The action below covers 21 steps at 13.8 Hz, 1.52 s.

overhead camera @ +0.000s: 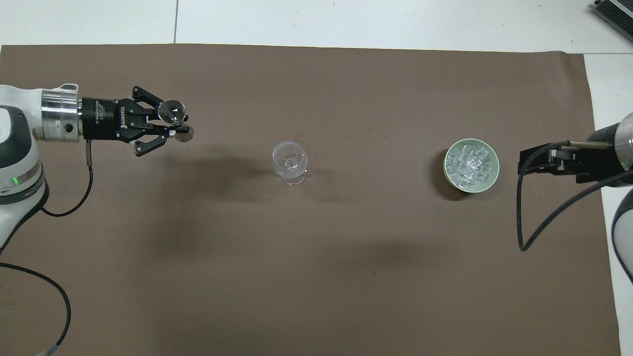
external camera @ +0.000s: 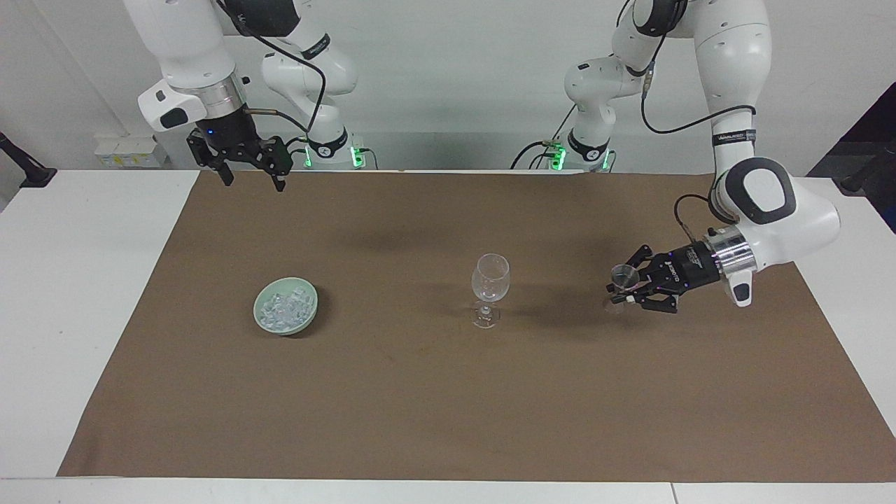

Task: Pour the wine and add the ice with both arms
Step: 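Lift the metal cylinder and carry it toward the wine glass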

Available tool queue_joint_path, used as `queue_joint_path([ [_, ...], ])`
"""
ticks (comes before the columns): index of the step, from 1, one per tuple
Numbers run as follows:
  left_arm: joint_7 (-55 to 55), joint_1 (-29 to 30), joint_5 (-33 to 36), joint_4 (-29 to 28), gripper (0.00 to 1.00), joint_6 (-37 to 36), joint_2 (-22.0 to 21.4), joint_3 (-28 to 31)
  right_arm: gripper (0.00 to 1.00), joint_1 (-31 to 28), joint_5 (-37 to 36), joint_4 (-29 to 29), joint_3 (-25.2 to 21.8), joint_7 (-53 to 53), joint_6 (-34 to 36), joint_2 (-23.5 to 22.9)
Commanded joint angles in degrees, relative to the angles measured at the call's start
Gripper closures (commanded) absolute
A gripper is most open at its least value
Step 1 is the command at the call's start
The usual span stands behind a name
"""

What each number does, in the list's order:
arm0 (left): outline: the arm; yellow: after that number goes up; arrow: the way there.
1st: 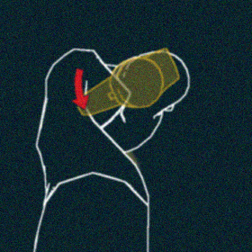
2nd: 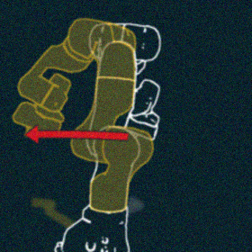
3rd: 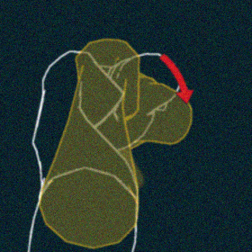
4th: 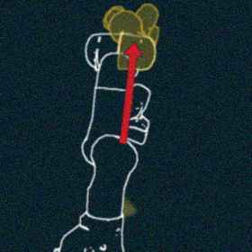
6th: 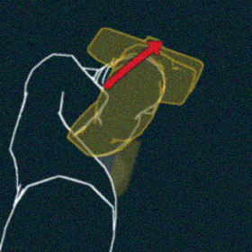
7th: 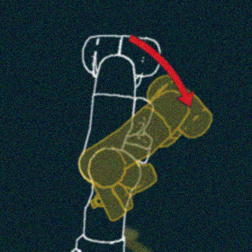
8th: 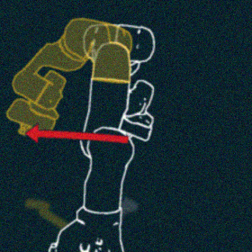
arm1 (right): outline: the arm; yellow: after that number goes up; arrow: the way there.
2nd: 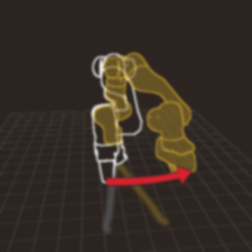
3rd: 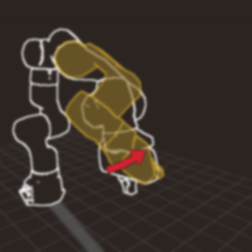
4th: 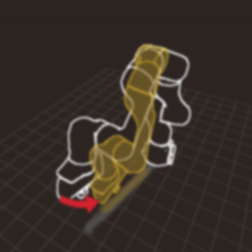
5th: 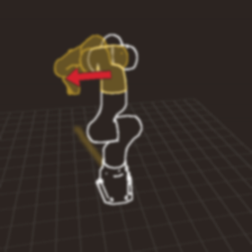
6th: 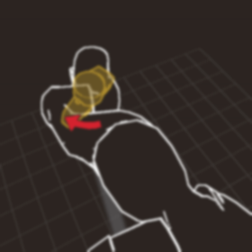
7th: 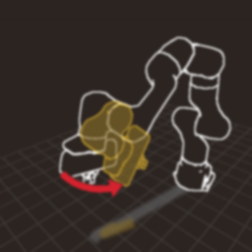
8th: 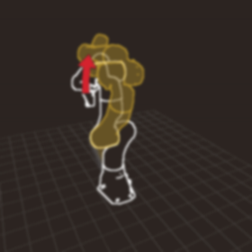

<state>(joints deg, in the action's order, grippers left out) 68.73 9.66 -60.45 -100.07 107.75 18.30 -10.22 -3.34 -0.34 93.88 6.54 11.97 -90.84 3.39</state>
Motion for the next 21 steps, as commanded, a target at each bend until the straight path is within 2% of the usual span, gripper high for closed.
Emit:
queue_joint_path([
  [1, 4.03, -4.37, -0.2, -0.47, 1.0, 2.55, -2.91, 0.9, 0.0, -0.79, 0.61, 0.33, 0.4, -1.24, -0.21, 0.22],
  [6, 7.11, -9.12, 1.72, -0.74, 1.0, 2.82, -4.76, 1.08, 0.0, -0.79, 0.61, 0.33, 0.31, -1.24, -0.21, 0.22],
  [9, 8.61, -12.46, 4.37, -1.44, 1.0, 6.33, -5.03, 0.99, 0.0, -0.79, 0.61, 0.33, 0.31, -1.24, -0.21, 0.22],
  [15, 10.19, -15.11, 9.47, -1.88, 1.0, 6.69, -5.2, 1.08, 0.0, -0.88, 0.61, 0.33, 0.31, -1.24, -0.21, 0.22],
  [21, 11.86, -18.1, 14.56, -1.79, 1.0, 10.12, -5.2, 1.08, 0.0, -0.79, 0.61, 0.33, 0.4, -1.24, -0.21, 0.22],
])
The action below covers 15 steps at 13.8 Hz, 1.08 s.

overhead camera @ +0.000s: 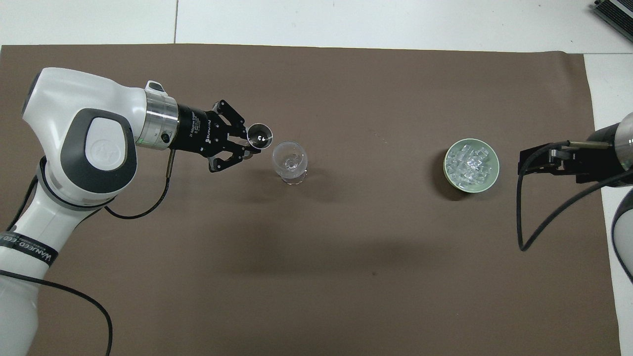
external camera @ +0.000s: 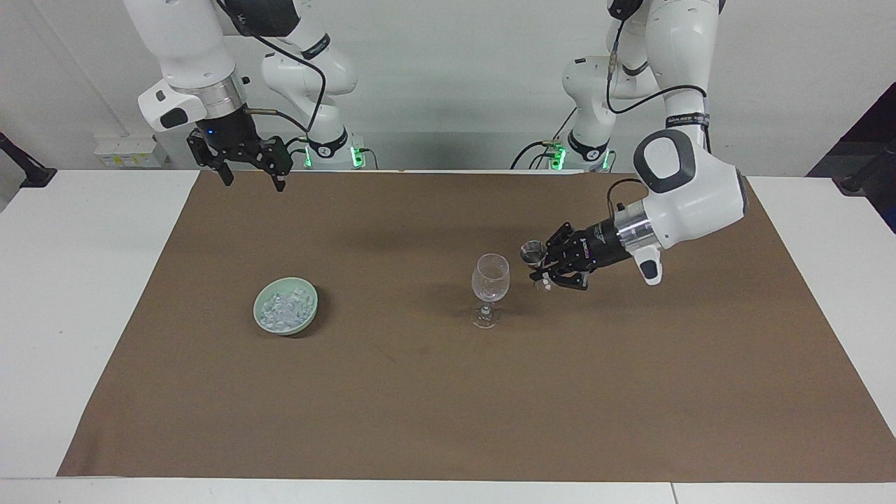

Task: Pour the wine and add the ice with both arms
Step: 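Lift the metal cylinder and carry it toward the wine glass, then tilt the metal cylinder over the wine glass with the left gripper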

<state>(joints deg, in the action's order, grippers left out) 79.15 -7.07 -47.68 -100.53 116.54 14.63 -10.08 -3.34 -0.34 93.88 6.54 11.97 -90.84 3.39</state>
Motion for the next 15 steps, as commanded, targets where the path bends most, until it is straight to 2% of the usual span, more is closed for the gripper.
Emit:
queue_joint_path([
  [1, 1.44, -2.06, 4.15, -1.16, 1.0, 1.49, -1.54, 0.94, 0.0, -0.79, 0.61, 0.33, 0.31, -1.24, -0.21, 0.22],
  [4, 1.44, -2.51, 5.32, -0.81, 1.0, 2.29, -1.54, 0.94, 0.0, -0.79, 0.61, 0.33, 0.31, -1.24, -0.21, 0.22],
  [7, 1.7, -4.53, 10.31, -0.63, 1.0, 3.07, -1.97, 0.94, 0.0, -0.79, 0.61, 0.33, 0.4, -1.24, -0.21, 0.22],
  [10, 3.28, -4.71, 11.47, -0.28, 1.0, 3.87, -2.06, 0.94, 0.0, -0.88, 0.61, 0.33, 0.31, -1.24, -0.21, 0.22],
  [15, 3.73, -5.59, 17.26, 0.33, 1.0, 5.27, -2.77, 0.94, 0.0, -0.88, 0.61, 0.33, 0.31, -1.24, -0.21, 0.22],
])
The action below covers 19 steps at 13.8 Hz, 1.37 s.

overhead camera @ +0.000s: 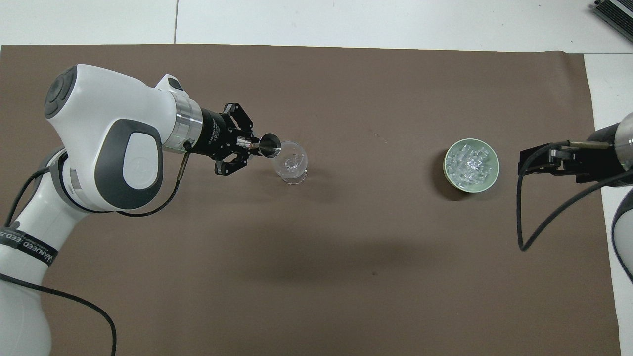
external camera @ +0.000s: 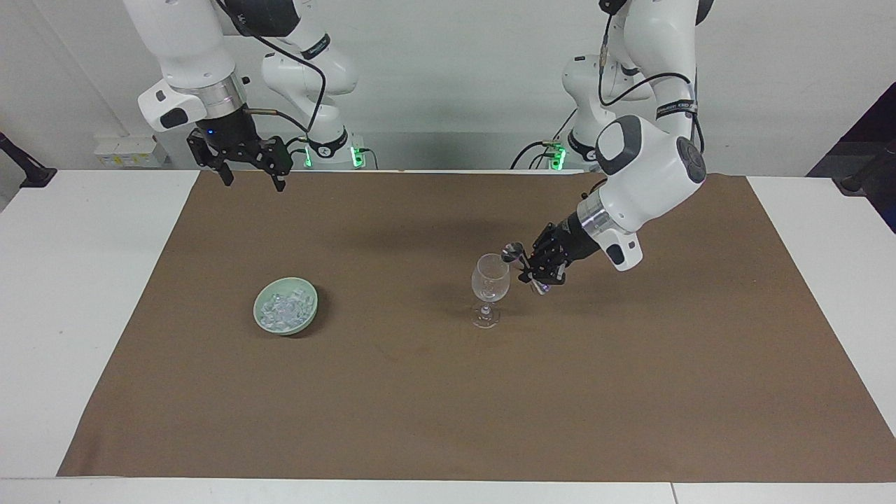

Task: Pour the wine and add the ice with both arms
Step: 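Tilt the metal cylinder over the wine glass with the left gripper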

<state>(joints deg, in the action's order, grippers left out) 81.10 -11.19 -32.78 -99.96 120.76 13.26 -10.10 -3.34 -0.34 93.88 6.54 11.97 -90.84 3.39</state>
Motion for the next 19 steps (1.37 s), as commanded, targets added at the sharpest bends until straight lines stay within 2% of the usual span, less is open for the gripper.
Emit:
queue_joint_path([
  [1, 2.48, -2.08, 3.33, -0.15, 1.0, 1.32, -1.39, 0.95, 0.0, -0.79, 0.61, 0.33, 0.31, -1.24, -0.13, 0.22],
  [7, 4.42, -4.28, 9.74, -0.33, 1.0, 3.17, -1.48, 0.87, 0.0, -0.79, 0.61, 0.33, 0.4, -1.24, -0.21, 0.22],
  [19, 4.51, -6.66, 17.04, -0.59, 1.0, 5.98, -1.48, 0.95, 0.0, -0.88, 0.61, 0.33, 0.4, -1.24, -0.21, 0.22],
])
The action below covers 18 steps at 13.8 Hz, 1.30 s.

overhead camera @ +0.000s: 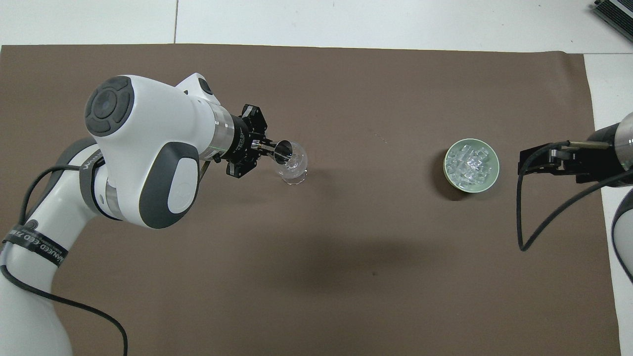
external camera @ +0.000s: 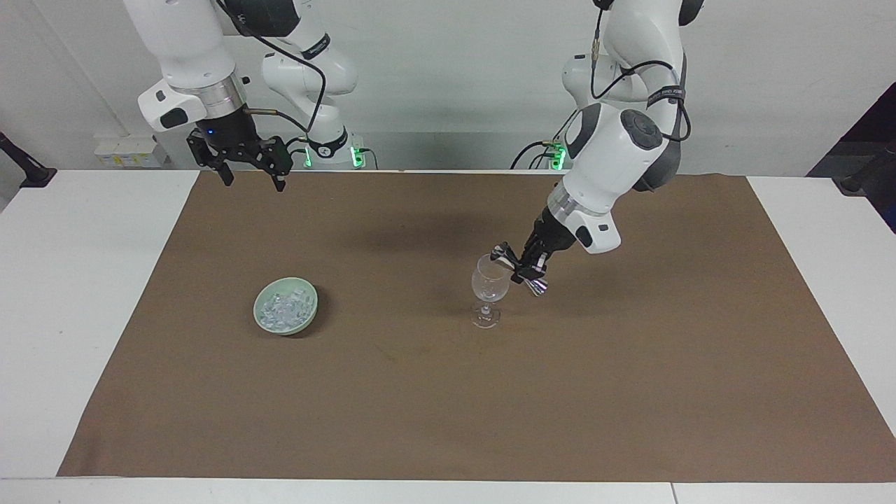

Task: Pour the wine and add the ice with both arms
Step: 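Tilt the metal cylinder over the wine glass with the left gripper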

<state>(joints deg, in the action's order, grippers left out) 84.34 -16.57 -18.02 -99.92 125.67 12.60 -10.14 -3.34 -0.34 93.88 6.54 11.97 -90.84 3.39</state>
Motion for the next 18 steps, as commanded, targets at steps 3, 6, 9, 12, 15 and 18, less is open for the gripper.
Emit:
queue_joint_path([
  [3, 1.71, -1.88, 4.57, -0.54, 1.0, 1.15, -0.82, 1.0, 0.0, -0.79, 0.61, 0.33, 0.31, -1.24, -0.21, 0.22],
  [6, 2.93, -2.15, 7.03, -0.54, 1.0, 1.42, -0.82, 1.0, 0.0, -0.79, 0.61, 0.33, 0.31, -1.24, -0.21, 0.22],
  [9, 2.94, -2.24, 8.26, -0.54, 1.0, 1.42, -0.82, 1.0, 0.0, -0.88, 0.61, 0.33, 0.31, -1.24, -0.21, 0.22],
  [12, 3.11, -3.03, 10.37, -0.54, 1.0, 1.42, -0.82, 1.0, 0.0, -0.79, 0.61, 0.33, 0.31, -1.24, -0.21, 0.22],
  [15, 6.62, -4.17, 14.75, -0.37, 1.0, 1.42, -0.82, 1.0, 0.0, -0.79, 0.61, 0.33, 0.4, -1.24, -0.13, 0.22],
  [18, 6.72, -4.17, 15.29, -0.19, 1.0, 1.24, -0.82, 1.0, 0.0, -0.79, 0.61, 0.33, 0.31, -1.24, -0.21, 0.22],
])
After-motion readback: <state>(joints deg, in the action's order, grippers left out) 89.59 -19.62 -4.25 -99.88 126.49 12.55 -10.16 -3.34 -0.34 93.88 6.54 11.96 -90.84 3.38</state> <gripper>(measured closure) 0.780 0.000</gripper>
